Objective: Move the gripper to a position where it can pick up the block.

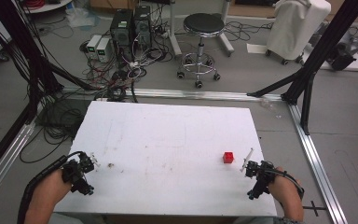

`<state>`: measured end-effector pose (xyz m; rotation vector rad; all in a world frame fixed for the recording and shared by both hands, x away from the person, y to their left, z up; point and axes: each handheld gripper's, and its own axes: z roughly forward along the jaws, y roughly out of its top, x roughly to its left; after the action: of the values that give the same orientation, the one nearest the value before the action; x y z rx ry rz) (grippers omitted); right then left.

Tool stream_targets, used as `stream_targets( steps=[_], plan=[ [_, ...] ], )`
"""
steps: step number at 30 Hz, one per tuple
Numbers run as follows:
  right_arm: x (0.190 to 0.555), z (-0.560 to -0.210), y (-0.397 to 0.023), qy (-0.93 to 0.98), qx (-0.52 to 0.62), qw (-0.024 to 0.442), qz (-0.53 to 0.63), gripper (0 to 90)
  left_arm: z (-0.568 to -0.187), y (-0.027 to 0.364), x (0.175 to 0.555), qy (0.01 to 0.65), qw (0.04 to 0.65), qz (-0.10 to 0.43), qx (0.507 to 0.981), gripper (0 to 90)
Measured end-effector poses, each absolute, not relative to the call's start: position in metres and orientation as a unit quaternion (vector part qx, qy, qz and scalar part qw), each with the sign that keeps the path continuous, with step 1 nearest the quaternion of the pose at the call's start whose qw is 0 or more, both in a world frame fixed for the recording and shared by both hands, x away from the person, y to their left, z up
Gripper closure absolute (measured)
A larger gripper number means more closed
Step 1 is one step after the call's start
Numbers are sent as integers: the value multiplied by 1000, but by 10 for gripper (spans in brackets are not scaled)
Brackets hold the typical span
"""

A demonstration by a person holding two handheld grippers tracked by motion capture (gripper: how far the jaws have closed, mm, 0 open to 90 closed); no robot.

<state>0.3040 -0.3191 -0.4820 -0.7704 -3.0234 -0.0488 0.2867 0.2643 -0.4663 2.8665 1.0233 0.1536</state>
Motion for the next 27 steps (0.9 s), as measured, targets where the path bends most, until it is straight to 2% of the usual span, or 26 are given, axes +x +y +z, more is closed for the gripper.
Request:
stream_targets(
  steps=[27],
  plan=[
    [338,-479,-331,-975,-220,10,-39,116,-467,268,287,339,51,45,938,223]
  ],
)
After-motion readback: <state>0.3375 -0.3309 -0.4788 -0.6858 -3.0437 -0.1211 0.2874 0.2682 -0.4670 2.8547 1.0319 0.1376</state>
